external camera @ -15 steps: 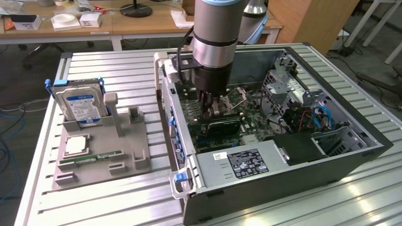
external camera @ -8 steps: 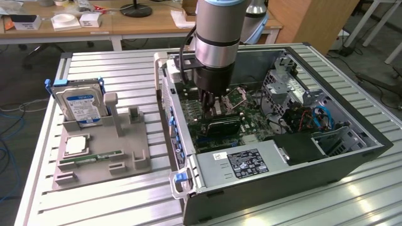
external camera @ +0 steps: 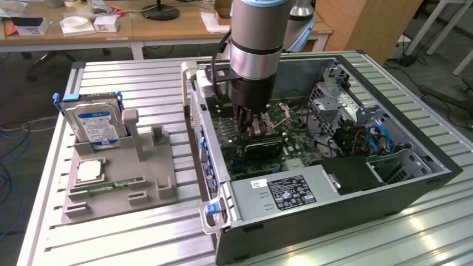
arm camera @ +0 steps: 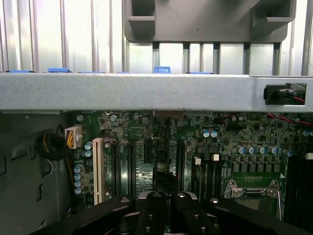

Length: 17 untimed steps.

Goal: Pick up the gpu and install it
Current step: 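Press down on the gpu until it lock into place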

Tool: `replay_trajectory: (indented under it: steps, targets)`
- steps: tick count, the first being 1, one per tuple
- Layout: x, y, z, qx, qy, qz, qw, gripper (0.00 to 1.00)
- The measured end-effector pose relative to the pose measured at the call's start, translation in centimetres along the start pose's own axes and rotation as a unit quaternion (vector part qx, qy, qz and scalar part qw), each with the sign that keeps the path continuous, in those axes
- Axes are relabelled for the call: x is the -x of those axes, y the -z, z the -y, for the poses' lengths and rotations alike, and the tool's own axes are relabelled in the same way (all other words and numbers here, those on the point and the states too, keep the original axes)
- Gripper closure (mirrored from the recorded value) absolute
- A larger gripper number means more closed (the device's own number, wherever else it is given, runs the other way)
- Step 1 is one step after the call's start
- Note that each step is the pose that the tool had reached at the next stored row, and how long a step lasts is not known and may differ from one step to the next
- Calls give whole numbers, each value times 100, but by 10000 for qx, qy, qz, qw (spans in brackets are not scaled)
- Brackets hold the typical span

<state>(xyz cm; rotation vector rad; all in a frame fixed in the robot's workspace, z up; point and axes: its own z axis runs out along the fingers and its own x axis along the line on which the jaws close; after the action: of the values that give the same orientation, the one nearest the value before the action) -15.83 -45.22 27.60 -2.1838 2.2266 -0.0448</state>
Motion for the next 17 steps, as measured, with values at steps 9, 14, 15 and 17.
replay_trajectory:
  steps: [9, 14, 15, 17]
  targets:
    - [-1, -2, -26, 136, 1, -3, 9999, 90]
    - [0, -42, -27, 140, 1, -2, 9999, 90]
    - [-1, -56, -28, 142, 2, -2, 9999, 90]
    - [-1, -57, -29, 143, 1, -4, 9999, 90]
